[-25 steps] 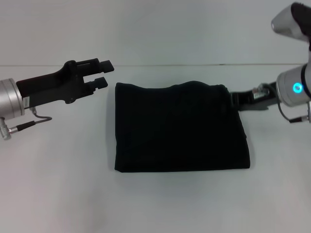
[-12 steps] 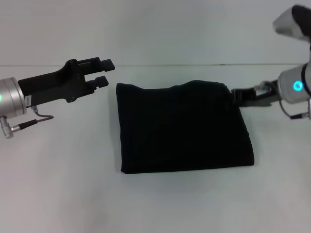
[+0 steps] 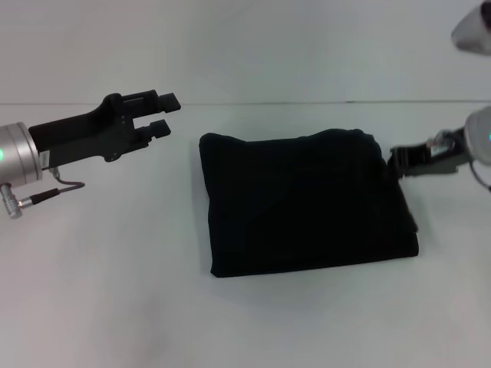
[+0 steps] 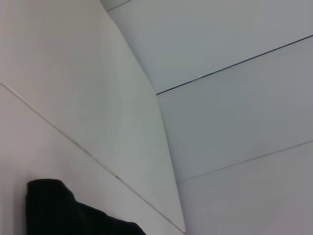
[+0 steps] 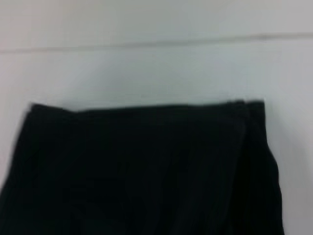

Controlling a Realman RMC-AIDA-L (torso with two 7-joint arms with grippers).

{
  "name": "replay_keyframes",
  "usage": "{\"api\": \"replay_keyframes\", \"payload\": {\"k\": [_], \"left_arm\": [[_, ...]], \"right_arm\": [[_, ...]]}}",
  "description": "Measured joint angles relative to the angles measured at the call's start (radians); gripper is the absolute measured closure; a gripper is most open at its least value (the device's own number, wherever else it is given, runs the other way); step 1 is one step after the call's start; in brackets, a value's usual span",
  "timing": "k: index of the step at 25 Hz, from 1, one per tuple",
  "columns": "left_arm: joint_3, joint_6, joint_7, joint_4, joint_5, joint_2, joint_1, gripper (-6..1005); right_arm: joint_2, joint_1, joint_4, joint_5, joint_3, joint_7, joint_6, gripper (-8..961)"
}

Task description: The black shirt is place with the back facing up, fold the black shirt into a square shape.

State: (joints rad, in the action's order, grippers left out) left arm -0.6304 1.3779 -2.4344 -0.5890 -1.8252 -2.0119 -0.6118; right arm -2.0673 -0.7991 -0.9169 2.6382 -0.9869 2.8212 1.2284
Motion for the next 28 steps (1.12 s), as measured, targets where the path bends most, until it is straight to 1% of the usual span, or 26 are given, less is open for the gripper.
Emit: {"api": "replay_keyframes", "payload": {"k": [3, 5, 7, 12, 17, 20, 23, 26, 28], "left_arm": [[0.000, -0.005, 0.000, 0.000, 0.000, -0.001, 0.003, 419], [0.000, -0.005, 0.000, 0.000, 0.000, -0.001, 0.003, 419], [0.000, -0.007, 0.000, 0.000, 0.000, -0.001, 0.000, 419], [0.000, -0.015, 0.000, 0.000, 0.000, -0.005, -0.003, 420], [0.000, -0.016, 0.000, 0.000, 0.000, -0.005, -0.003, 420], [0.000, -0.018, 0.000, 0.000, 0.000, -0.005, -0.003, 420], [0.000, -0.019, 0.000, 0.000, 0.000, -0.006, -0.003, 419], [0.000, -0.020, 0.000, 0.000, 0.000, -0.007, -0.003, 419], [0.000, -0.020, 0.000, 0.000, 0.000, -0.007, -0.003, 419]], "right_arm": [[0.001, -0.027, 0.128, 0.007, 0.000, -0.022, -0.064, 852], [0.003, -0.037, 0.177, 0.009, -0.001, -0.031, -0.093, 845], [0.005, -0.039, 0.198, 0.011, -0.001, -0.032, -0.116, 838], [0.013, -0.038, 0.204, 0.009, 0.006, -0.030, -0.132, 820], [0.035, -0.044, 0.242, 0.005, 0.015, -0.023, -0.131, 803], [0.047, -0.041, 0.228, 0.005, 0.027, -0.008, -0.127, 792], [0.054, -0.032, 0.182, 0.005, 0.077, 0.004, -0.115, 782], [0.060, -0.032, 0.148, -0.011, 0.150, -0.009, -0.111, 721], [0.066, -0.039, 0.149, -0.061, 0.180, -0.038, -0.117, 680]]}}
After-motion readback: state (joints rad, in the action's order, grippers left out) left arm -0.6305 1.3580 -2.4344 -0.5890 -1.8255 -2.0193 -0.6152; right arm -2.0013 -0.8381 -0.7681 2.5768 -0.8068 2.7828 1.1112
